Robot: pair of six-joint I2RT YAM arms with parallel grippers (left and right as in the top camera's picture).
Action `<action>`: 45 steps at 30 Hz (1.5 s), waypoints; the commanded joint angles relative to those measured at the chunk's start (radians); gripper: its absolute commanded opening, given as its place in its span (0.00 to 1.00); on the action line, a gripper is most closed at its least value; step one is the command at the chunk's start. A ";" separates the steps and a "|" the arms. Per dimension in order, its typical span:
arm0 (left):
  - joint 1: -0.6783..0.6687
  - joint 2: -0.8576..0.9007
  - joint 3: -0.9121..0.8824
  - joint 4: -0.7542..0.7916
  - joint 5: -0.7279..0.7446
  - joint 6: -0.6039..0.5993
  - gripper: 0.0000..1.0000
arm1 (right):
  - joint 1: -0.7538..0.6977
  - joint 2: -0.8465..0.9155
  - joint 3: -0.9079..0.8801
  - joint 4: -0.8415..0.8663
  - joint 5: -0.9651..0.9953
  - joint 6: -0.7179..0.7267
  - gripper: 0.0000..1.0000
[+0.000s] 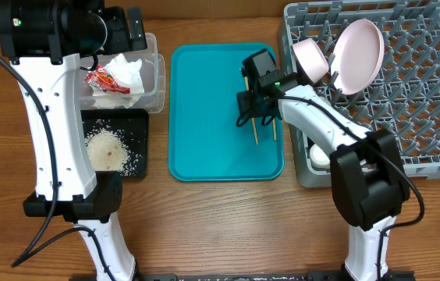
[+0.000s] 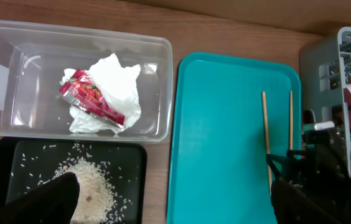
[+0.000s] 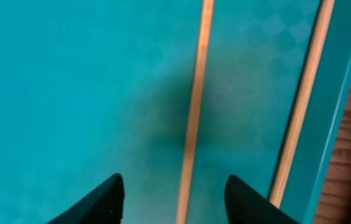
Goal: Sort waste into correct bins and load items into the dishwasher
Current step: 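Reach the right gripper to a chopstick on the teal tray and grasp it, then carry the chopstick with the right gripper and drop it in the rack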
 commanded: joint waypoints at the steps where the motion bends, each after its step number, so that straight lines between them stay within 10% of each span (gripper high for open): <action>1: -0.003 -0.021 0.014 -0.002 -0.007 -0.010 1.00 | -0.002 0.024 0.003 0.002 0.044 -0.009 0.50; 25: -0.003 -0.021 0.014 -0.002 -0.007 -0.010 1.00 | 0.051 0.091 0.003 -0.132 0.047 -0.004 0.04; 45: -0.003 -0.021 0.014 -0.002 -0.007 -0.010 1.00 | -0.010 -0.252 0.417 -0.563 -0.008 0.002 0.04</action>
